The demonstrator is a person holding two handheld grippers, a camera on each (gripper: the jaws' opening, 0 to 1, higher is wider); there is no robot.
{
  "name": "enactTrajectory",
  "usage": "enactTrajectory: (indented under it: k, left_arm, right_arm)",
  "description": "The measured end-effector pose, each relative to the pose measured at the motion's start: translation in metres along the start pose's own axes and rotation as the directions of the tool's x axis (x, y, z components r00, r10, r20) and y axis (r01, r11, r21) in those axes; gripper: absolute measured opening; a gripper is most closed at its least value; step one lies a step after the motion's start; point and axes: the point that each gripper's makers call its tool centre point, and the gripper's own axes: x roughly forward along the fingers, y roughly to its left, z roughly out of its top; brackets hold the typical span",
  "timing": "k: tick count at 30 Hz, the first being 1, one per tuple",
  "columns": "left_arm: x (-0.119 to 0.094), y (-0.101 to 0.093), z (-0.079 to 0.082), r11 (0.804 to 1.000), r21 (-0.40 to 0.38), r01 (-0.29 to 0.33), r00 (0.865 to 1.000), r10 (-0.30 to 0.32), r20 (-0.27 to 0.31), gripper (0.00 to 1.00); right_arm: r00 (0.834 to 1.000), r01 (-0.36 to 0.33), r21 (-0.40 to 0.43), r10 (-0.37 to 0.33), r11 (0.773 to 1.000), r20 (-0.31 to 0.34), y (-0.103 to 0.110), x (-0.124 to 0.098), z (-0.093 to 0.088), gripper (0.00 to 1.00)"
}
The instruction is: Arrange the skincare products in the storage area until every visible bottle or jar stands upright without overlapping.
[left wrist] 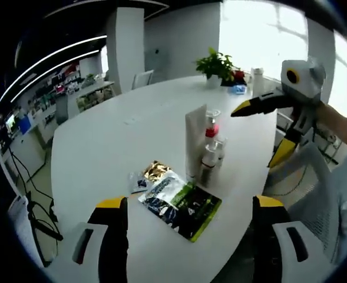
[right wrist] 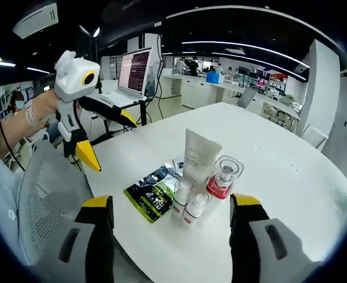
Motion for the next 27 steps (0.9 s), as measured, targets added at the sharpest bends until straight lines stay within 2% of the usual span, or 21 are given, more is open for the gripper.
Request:
enactTrajectory:
  k: [4,12,21,27]
  left_arm:
    - [-0.002,0.001,-0.003,1.0,-0.007,-0.012,1.0,0.012,-0.011,0.97]
    - [-0.003,-0.001,-0.008,1.0,-0.013,0.001,1.0,-0.001,-0.025,0.97]
    - [-0.003,0.002,-0.014,1.0,-0.013,-0.001,0.999,0.0,-0.039,0.97]
    - [0.0,0.0,-0.015,1.0,-0.021,0.022,0.999,-0.023,-0.036,0.97]
  right_arm:
    - [1.0,0.019,-0.02,-0.02,1.0,-0.005,-0.004,0.0,-0.001,0.88]
    - [0.999,0.032,-0.058,-0.032,0.998,0.003,-0.009,0.0,0.004,0.99]
    - [1.0,0.025,-0.064,-0.026,0.998,-0.017,-0.011,0.001,0.001,1.0]
    - [1.0,0.014,-0.055,-0.015,0.998,-0.024,-0.011,0.003,-0.002,1.0]
